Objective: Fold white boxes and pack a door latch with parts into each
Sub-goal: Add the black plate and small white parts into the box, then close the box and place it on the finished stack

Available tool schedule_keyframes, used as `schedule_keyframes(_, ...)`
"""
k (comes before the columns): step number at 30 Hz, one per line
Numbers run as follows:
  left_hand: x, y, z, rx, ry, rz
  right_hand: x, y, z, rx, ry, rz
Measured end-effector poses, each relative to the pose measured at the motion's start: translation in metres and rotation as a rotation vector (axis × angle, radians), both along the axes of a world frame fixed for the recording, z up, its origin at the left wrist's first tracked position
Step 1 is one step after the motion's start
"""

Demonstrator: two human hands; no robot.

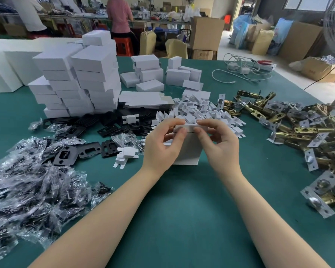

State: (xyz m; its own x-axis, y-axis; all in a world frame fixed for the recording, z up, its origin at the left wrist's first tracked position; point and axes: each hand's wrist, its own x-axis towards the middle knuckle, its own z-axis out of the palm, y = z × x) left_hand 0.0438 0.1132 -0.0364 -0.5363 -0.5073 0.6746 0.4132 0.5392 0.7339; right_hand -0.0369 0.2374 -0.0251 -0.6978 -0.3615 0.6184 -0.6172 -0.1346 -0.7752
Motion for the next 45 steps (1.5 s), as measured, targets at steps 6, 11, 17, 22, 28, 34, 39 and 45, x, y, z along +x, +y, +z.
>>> schedule_keyframes(6, 0.000, 0.001, 0.002, 0.018, 0.019, -0.022, -0.001, 0.002, 0.001, 0.006, 0.008, 0.010)
schedule_keyframes(11, 0.001, -0.009, -0.008, -0.134, 0.037, -0.019, -0.001, 0.005, -0.001, 0.049, 0.097, 0.015)
schedule_keyframes(17, 0.003, -0.013, -0.019, -0.165, -0.082, 0.025, 0.001, 0.008, -0.015, 0.134, 0.114, -0.024)
schedule_keyframes(22, 0.007, -0.024, -0.021, 0.013, -0.509, -0.112, -0.002, 0.013, -0.034, 0.434, -0.137, 0.092)
schedule_keyframes(28, 0.008, -0.030, -0.024, -0.170, -0.705, -0.194, -0.009, 0.016, -0.039, 0.564, -0.129, 0.155)
schedule_keyframes(34, 0.011, -0.022, -0.022, 0.013, -0.562, -0.143, -0.005, 0.016, -0.041, 0.540, -0.086, 0.129)
schedule_keyframes(39, 0.013, -0.034, 0.047, 0.208, 0.006, 0.068, -0.005, 0.013, -0.043, 0.607, -0.053, 0.056)
schedule_keyframes(45, 0.017, -0.152, 0.183, 0.254, -0.073, 0.409, -0.008, 0.010, -0.043, 0.630, -0.050, 0.046)
